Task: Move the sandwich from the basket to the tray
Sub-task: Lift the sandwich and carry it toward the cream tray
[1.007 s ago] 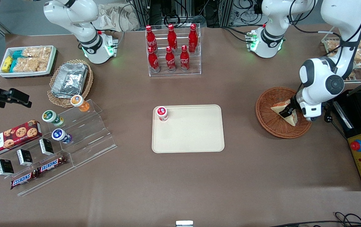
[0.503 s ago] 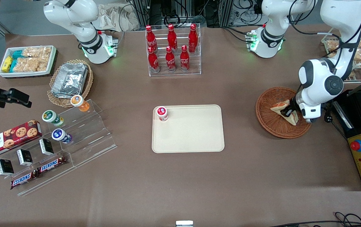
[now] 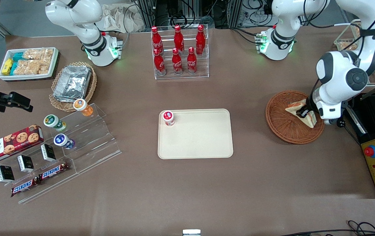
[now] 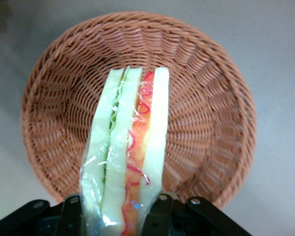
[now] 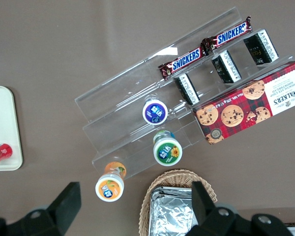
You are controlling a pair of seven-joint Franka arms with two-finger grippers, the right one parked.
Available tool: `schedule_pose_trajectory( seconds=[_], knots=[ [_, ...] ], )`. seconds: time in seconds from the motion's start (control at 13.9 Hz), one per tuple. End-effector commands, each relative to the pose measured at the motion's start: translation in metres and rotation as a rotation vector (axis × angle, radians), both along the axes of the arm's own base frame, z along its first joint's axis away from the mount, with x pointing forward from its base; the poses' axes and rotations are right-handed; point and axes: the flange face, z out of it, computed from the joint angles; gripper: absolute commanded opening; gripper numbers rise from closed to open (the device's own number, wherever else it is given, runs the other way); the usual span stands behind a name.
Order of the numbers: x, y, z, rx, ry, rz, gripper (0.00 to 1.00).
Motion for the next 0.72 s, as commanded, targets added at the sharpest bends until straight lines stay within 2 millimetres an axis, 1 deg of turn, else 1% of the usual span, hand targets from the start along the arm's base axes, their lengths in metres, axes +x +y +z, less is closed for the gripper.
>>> schedule_pose_trajectory(
  seconds=[0.0,0.22,0.29,0.36,0.5,0.58,0.65],
  knots=[
    [0.012,-0.007,0.056,0.010,0.022,-0.094,0.32],
    [0.034,-0.032,0.121,0.011,0.038,-0.149,0.33],
    [0.039,-0.041,0.139,0.011,0.038,-0.167,0.33],
    [0.041,-0.052,0.154,0.009,0.037,-0.207,0.33],
    [0.046,-0.061,0.185,-0.010,0.021,-0.294,0.32],
    [0.048,-0.071,0.194,-0.027,0.019,-0.357,0.33],
    [0.048,-0.085,0.199,-0.034,0.019,-0.417,0.32]
  ],
)
